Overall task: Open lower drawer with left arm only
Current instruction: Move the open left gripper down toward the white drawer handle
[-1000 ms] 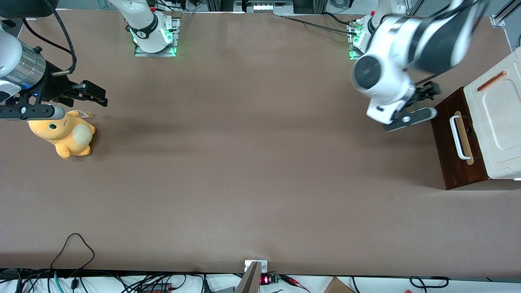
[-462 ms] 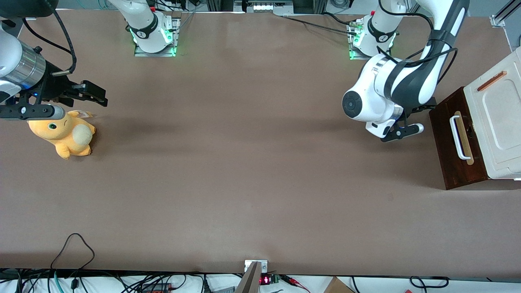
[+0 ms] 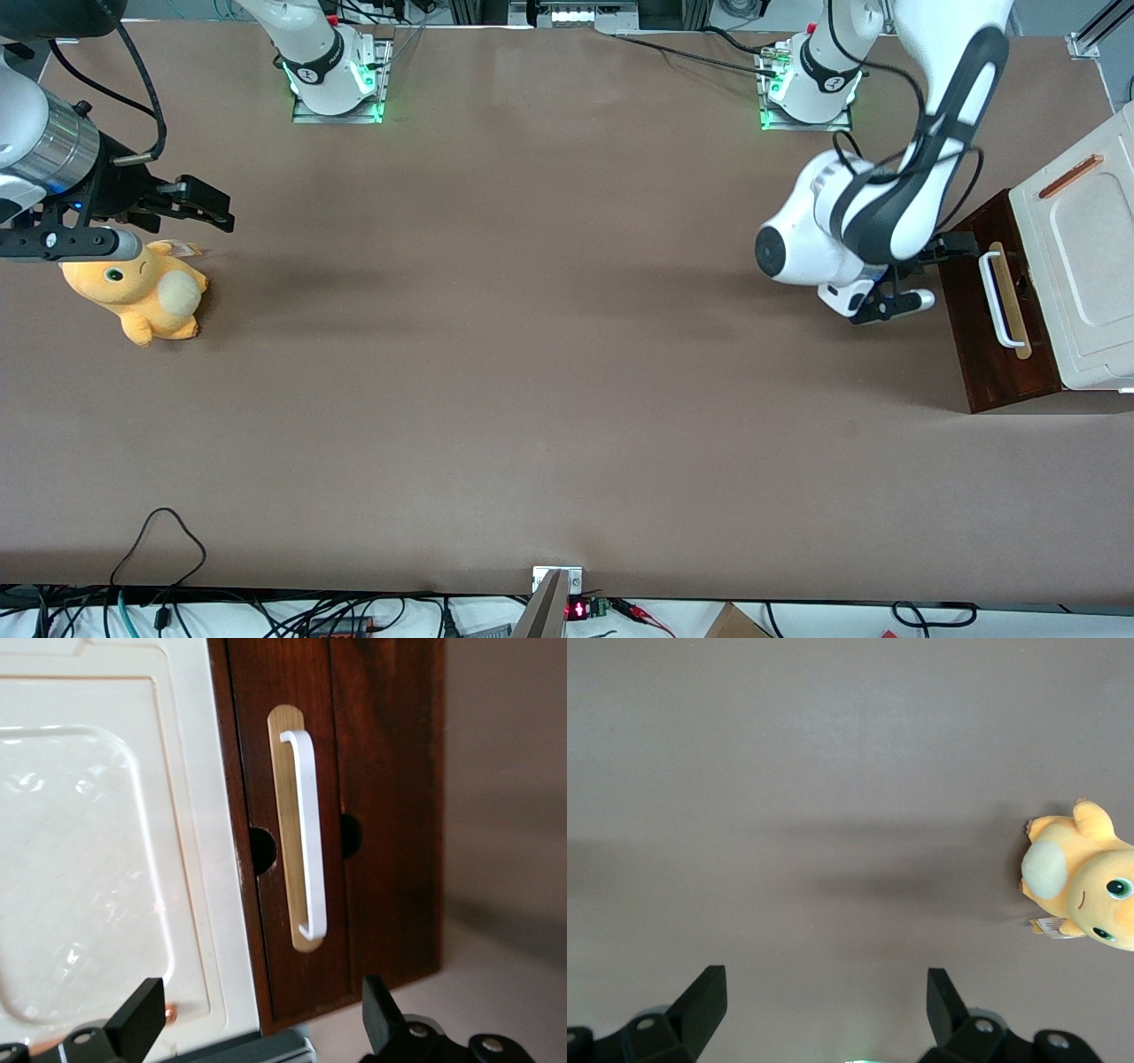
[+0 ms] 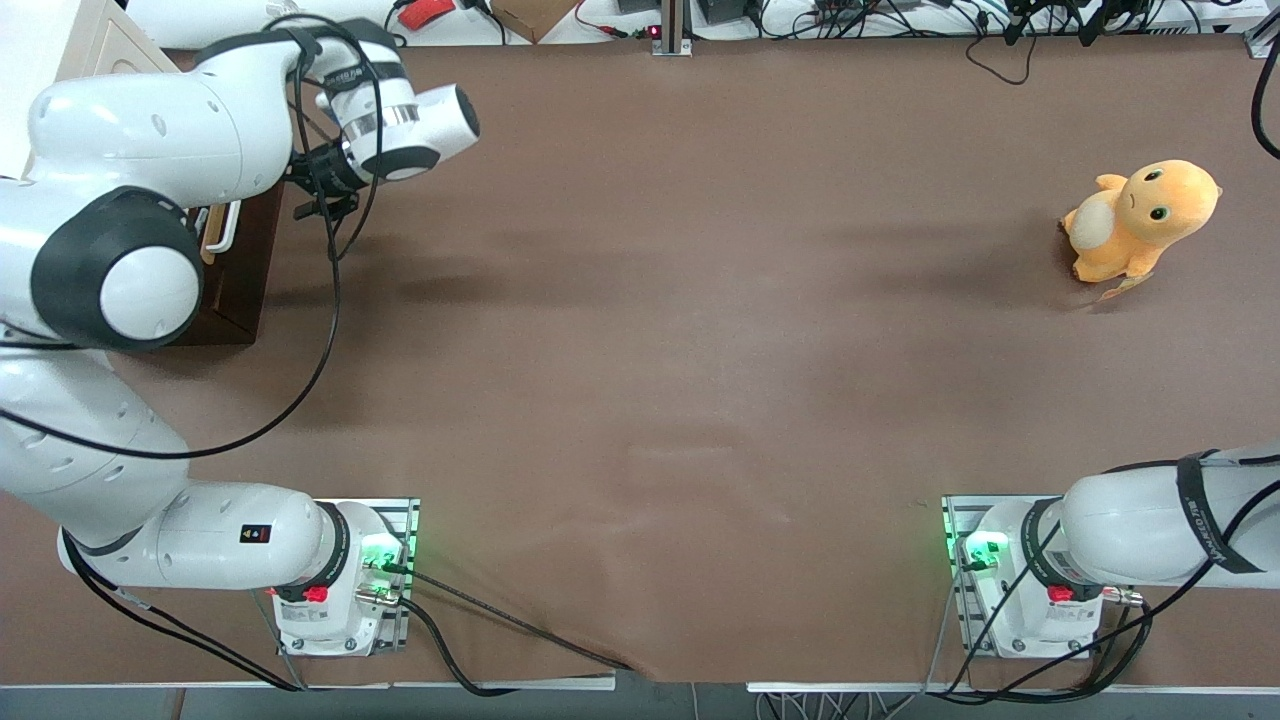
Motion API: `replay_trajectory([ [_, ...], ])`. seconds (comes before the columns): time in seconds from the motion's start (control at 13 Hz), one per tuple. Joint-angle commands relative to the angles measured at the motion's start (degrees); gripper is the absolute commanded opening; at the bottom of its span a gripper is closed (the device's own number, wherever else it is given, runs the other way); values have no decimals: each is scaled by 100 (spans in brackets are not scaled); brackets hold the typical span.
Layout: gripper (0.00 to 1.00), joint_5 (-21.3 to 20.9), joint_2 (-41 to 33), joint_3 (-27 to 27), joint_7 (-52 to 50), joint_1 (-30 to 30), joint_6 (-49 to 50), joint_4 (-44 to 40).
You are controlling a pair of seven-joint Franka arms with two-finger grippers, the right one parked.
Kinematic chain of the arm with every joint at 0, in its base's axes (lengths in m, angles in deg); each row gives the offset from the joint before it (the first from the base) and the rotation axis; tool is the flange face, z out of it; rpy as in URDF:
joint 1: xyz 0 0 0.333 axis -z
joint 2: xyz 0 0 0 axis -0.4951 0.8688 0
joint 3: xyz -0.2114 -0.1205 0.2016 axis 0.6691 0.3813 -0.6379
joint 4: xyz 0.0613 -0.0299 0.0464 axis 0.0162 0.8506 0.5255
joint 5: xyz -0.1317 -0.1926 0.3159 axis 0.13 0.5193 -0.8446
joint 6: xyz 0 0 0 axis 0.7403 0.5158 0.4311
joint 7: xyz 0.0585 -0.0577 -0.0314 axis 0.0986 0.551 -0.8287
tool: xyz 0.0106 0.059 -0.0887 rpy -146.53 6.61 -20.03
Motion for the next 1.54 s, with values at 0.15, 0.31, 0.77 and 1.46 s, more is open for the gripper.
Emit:
replay_trajectory([
  [0.15,96,-877,561,-410,-197,-44,-190,86],
  [0.31,96,-975,711,-603,-215,-61,-418,103],
  [0.77,94,-1210,720,-770,-179,-176,-762,235],
  [1.46,75,-1344,738,-893,-215,-193,-824,244],
])
